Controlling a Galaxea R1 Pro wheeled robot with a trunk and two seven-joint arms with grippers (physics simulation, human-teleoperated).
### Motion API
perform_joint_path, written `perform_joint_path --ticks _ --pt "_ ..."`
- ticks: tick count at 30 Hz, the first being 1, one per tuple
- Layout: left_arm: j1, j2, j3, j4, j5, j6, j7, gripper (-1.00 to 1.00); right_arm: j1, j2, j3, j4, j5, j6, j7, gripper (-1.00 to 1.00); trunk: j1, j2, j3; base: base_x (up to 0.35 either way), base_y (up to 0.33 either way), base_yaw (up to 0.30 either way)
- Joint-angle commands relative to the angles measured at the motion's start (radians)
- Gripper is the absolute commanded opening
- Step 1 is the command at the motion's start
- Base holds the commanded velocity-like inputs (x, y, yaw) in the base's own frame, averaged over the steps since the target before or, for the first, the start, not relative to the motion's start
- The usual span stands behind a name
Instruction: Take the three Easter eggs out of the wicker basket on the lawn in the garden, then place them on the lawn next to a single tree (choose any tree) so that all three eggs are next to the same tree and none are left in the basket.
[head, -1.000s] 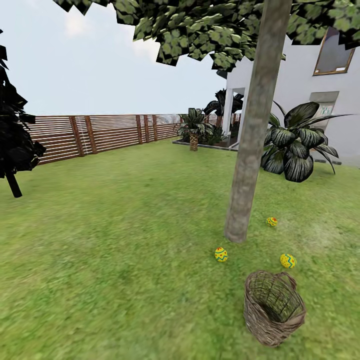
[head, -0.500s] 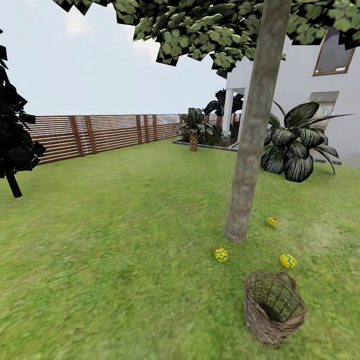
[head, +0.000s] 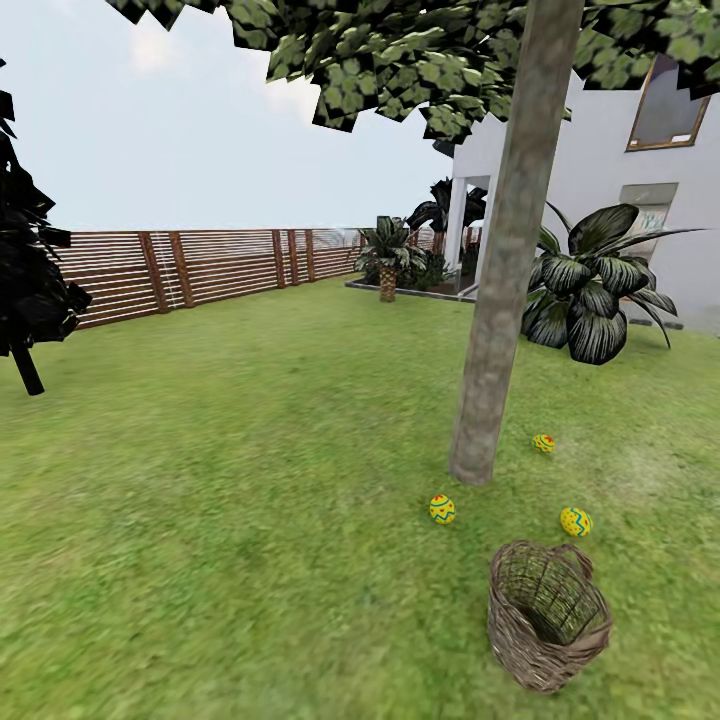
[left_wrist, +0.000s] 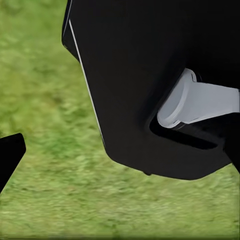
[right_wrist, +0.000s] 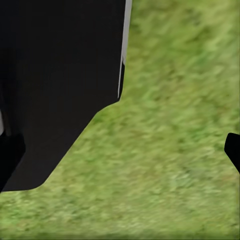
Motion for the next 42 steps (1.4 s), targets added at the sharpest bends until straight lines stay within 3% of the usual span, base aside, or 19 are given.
perform_joint_path --ticks 1,14,26,32,42 --pt "0.001 0.000 0.002 0.000 0.011 0.004 -0.004 1.00 -0.001 0.000 0.004 0.002 0.005 -0.005 0.001 1.00 0.001 -0.002 -0.001 0.000 0.000 0.000" --pt "0.004 0.000 -0.001 -0.005 0.007 0.004 -0.003 1.00 0.000 0.001 -0.003 -0.005 0.002 -0.002 0.002 1.00 0.001 -0.002 -0.001 0.000 0.000 0.000" --pt "0.004 0.001 -0.002 -0.006 -0.058 0.007 -0.010 1.00 0.000 -0.007 -0.004 -0.013 0.005 -0.001 0.004 1.00 0.001 -0.002 -0.001 0.000 0.000 0.000" --pt "0.004 0.016 0.005 -0.008 -0.059 0.009 -0.006 1.00 0.000 -0.007 -0.005 -0.013 0.004 -0.001 0.004 1.00 0.001 -0.002 -0.001 0.000 0.000 0.000" --pt "0.004 0.016 0.006 -0.008 -0.058 0.009 -0.006 1.00 0.000 -0.007 -0.006 -0.013 0.003 -0.001 0.004 1.00 0.001 -0.002 -0.001 0.000 0.000 0.000"
